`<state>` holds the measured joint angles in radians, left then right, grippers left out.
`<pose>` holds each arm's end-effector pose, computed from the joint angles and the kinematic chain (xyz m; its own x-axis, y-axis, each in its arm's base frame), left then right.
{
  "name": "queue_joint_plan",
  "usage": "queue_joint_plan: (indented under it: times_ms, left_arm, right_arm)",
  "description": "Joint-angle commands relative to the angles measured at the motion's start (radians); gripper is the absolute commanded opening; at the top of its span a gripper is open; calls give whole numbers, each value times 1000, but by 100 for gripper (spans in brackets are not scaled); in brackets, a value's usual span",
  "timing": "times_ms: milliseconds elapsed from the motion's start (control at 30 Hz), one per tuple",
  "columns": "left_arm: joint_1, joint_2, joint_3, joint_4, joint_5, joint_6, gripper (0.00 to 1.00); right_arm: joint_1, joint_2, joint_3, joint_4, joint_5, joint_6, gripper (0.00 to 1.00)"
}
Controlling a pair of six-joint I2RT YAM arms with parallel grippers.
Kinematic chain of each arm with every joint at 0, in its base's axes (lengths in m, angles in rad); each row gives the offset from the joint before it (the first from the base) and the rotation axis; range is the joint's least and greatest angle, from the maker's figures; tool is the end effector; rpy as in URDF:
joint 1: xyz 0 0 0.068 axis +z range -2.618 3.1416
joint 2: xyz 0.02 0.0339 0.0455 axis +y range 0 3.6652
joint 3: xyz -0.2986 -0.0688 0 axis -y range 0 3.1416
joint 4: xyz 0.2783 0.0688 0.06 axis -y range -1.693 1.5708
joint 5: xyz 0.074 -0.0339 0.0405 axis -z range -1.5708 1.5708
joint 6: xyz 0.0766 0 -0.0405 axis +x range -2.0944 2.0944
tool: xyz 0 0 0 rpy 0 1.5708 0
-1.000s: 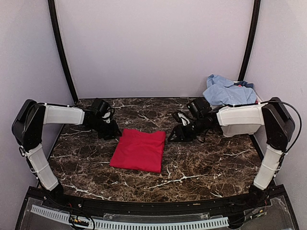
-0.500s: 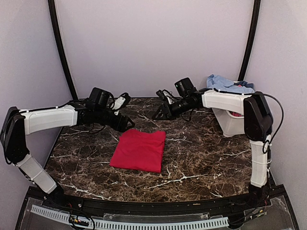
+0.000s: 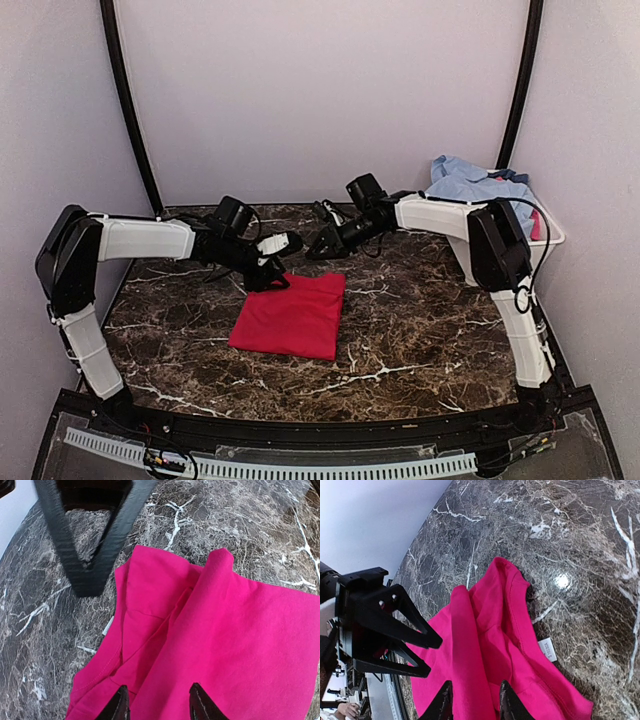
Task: Fold and stack the mixed laundry pile
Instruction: Fold the 2/3-rectangle-folded T-shirt at the center of the board, then smooth out the square-folded T-shirt at the center of the board.
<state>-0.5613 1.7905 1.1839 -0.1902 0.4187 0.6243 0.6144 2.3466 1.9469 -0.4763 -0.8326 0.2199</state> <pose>0.3632 -0.2651 0.1926 -0.0663 0.6725 -0.7371 0.9437 0.2823 0.1727 0.4488 0.3860 0.1772 -0.7816 -0.3718 -0.5009 -0.6193 0.3668 0.6942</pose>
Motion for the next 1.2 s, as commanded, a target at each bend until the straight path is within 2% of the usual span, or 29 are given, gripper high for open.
queue_joint_plan:
  times_ms: [0,300,633,700,800,933,1167]
  left_arm:
    - [0,29,48,-23,55,129,39]
    - [-19,109,92,-60,82,194,39]
    - [-31,147,113,-79,90,210,41]
    - [-32,157,123,-83,82,212,38]
    - [-32,172,142,-102,68,223,25]
    - [-35,166,158,-121,58,232,12]
    - [-44,100,170,-95,40,229,0]
  right_arm:
    - [13,75,99,-25,-40,-4,26]
    - [45,198,221,-54,-91,-1,10]
    - [53,275,239,-63,-107,-10,3]
    - [53,279,230,-64,-99,-16,2]
    - [52,280,219,-62,-89,-22,2]
    - [49,282,221,-65,-86,-23,2]
    - [48,286,231,-82,-88,-29,1]
